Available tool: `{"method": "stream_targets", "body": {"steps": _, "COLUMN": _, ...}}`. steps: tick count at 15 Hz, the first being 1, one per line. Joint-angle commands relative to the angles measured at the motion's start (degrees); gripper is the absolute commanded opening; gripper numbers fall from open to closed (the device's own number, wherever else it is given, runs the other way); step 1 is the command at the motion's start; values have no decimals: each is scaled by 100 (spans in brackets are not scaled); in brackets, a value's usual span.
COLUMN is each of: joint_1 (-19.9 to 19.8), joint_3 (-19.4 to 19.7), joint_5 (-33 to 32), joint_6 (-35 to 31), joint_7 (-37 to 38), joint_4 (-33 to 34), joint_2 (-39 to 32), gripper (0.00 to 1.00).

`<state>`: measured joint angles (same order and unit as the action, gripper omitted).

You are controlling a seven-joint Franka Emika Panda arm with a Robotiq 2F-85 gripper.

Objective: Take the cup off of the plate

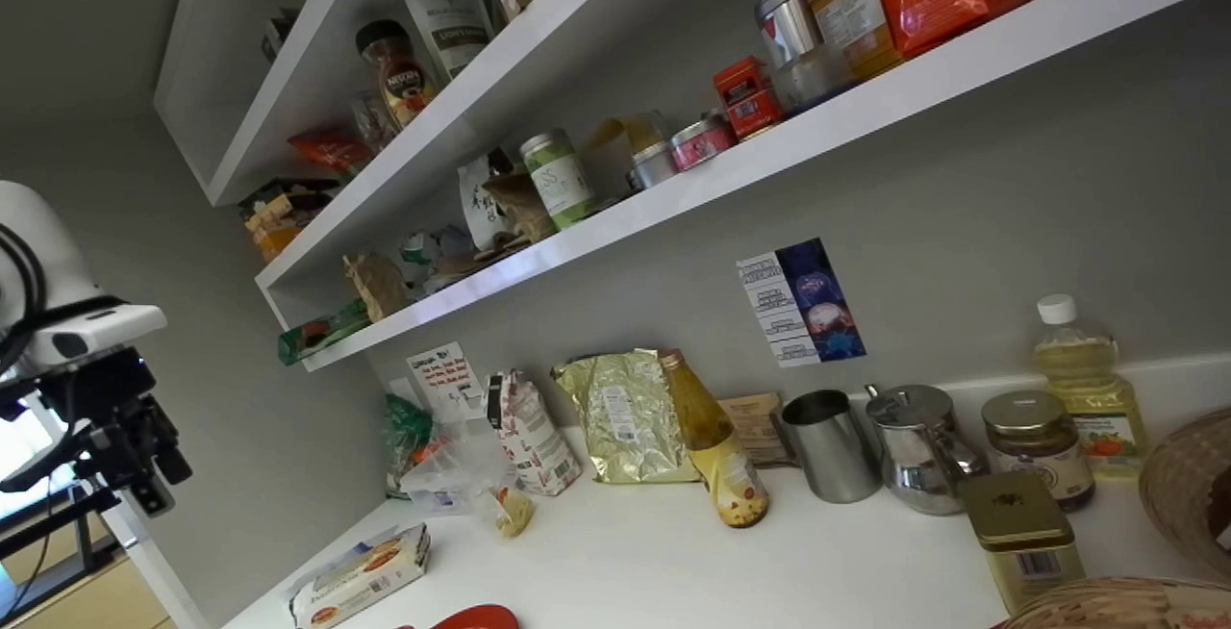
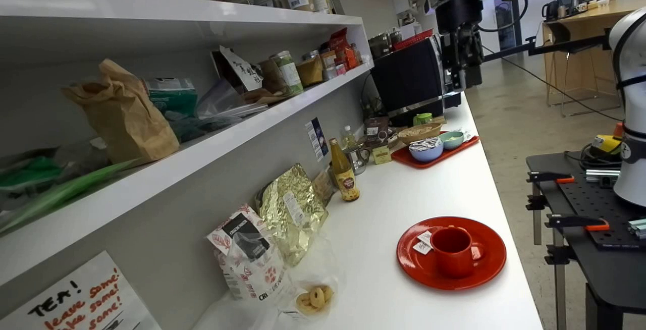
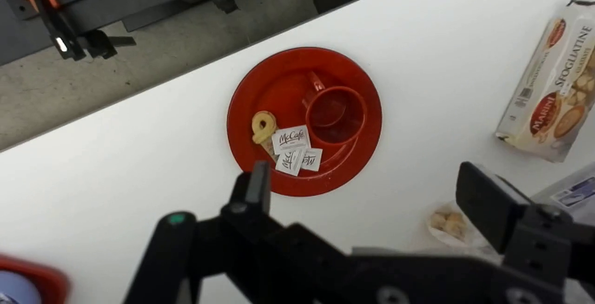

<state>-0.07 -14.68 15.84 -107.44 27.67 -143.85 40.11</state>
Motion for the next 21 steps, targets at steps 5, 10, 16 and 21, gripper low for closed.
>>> {"method": "stream_targets", "body": {"steps": 5, "joint_1": -126, "joint_3": -907, "joint_5": -1105, "joint_6": -1056, "joint_7": 1631, "joint_4": -535, "joint_2": -418, "gripper": 100}}
{"method": "stream_targets", "body": {"steps": 10, "joint_1": 59, "joint_3": -734, "joint_5": -1133, "joint_6": -1133, "joint_7": 1879, "joint_4": -428, "joint_2": -1262, "gripper": 100}}
{"method": "stream_targets", "body": {"steps": 16, "joint_1": 85, "joint_3": -724, "joint_5": -1376, "joint_6": -1732, "joint_7": 2197, "joint_4": -206, "joint_2": -2353, "gripper": 100}}
{"method": "stream_targets", "body": {"steps": 21, "joint_1": 110, "joint_3": -522, "joint_5": -1742, "joint_6": -2185, "joint_7": 2718, "joint_4": 194, "joint_2": -3397, "gripper": 100}}
